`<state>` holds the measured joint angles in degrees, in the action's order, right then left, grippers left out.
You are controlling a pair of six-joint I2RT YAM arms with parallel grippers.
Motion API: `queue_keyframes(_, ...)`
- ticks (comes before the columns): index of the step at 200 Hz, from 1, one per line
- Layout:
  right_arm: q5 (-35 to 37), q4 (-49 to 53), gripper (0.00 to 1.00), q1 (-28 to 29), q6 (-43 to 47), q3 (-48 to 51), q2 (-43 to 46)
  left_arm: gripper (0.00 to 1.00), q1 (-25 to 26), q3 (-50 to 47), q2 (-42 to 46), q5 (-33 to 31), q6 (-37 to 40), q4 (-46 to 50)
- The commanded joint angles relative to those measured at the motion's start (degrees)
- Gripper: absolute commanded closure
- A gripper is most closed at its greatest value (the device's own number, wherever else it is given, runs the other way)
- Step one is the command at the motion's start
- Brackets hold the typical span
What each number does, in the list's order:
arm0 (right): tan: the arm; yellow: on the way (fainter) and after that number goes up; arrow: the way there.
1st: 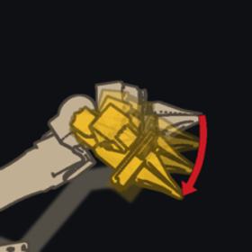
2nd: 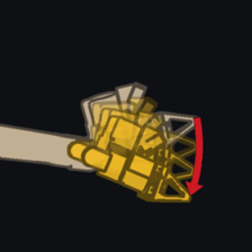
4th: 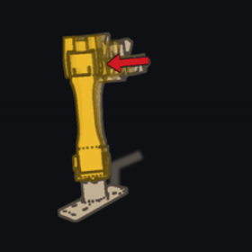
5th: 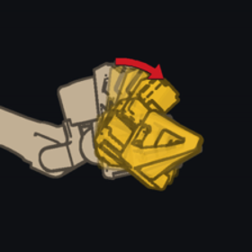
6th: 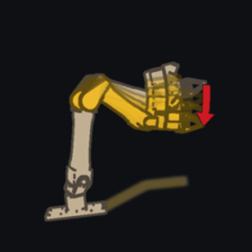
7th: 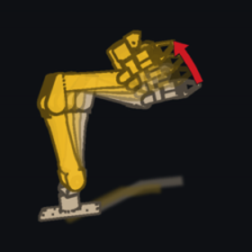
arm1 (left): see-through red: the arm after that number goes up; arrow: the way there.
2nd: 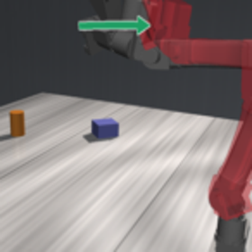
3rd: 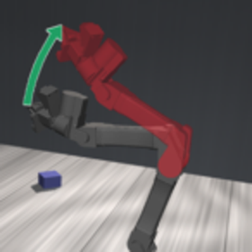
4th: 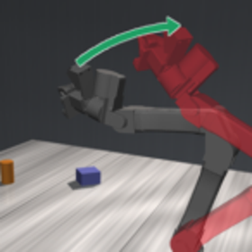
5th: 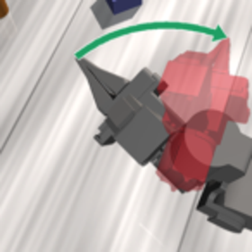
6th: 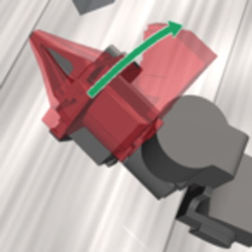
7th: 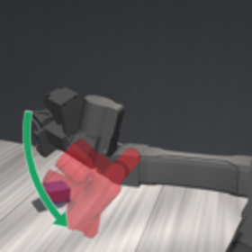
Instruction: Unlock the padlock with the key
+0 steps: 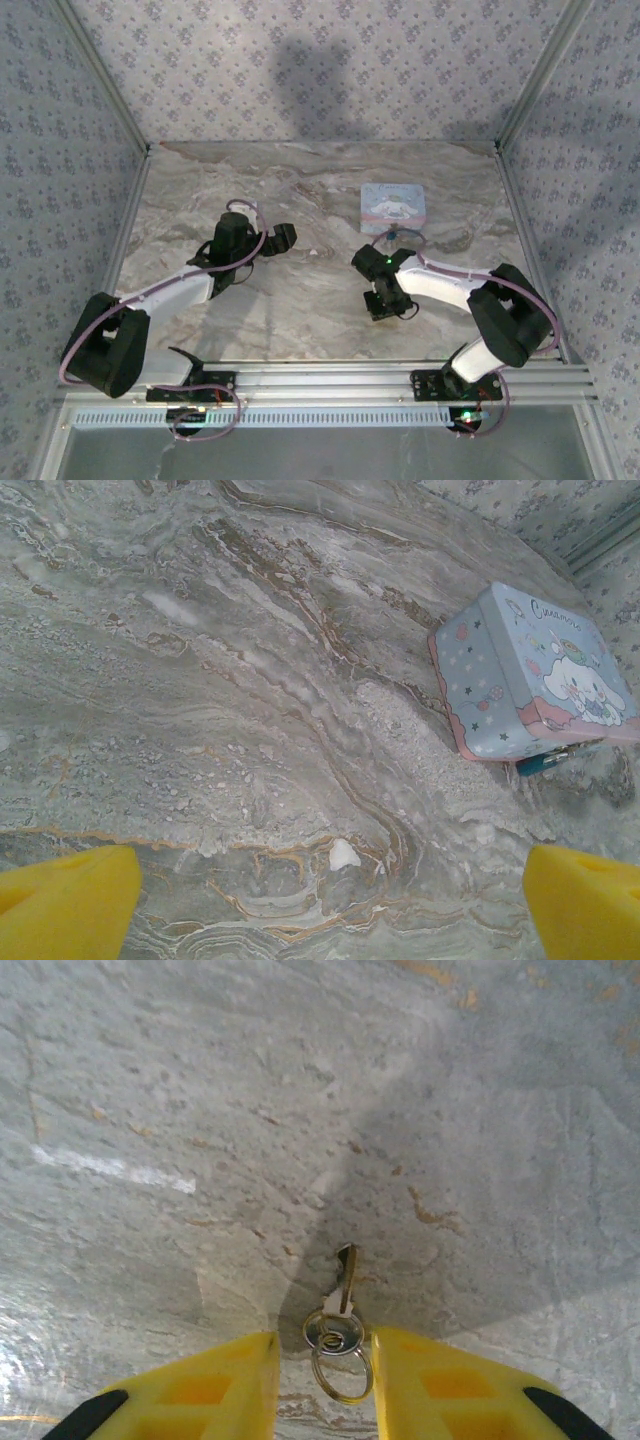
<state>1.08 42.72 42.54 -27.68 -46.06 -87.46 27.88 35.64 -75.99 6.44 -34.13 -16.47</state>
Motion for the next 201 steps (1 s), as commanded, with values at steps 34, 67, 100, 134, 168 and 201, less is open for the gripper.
queue_keyframes(34,0.66,1.98,0.79,0.39,-1.23,1.39,-0.65,0.02,0.26,1.01,-0.04,-0.02,0.73,0.91)
queue_keyframes(67,-0.28,1.14,0.84,0.33,-2.54,2.2,-0.47,0.02,0.26,0.9,0.22,-0.11,0.9,1.17)
queue_keyframes(100,-0.24,0.06,0.92,0.35,-2.9,2.67,-0.18,0.02,0.33,0.92,0.48,-0.22,1.08,1.35)
queue_keyframes(134,0.67,-1.86,1.0,-0.4,-3.73,4.02,2.55,0.02,0.25,0.93,1.18,0.12,0.78,1.9)
queue_keyframes(168,2.61,-8.74,1.0,-1.3,-2.38,6.62,8.81,0.02,0.01,1.1,2.66,1.99,-1.33,2.33)
queue_keyframes(201,6.41,-18.17,1.0,-2.02,1.91,8.51,16.0,0.02,0.06,1.62,4.09,6.61,-5.26,2.26)
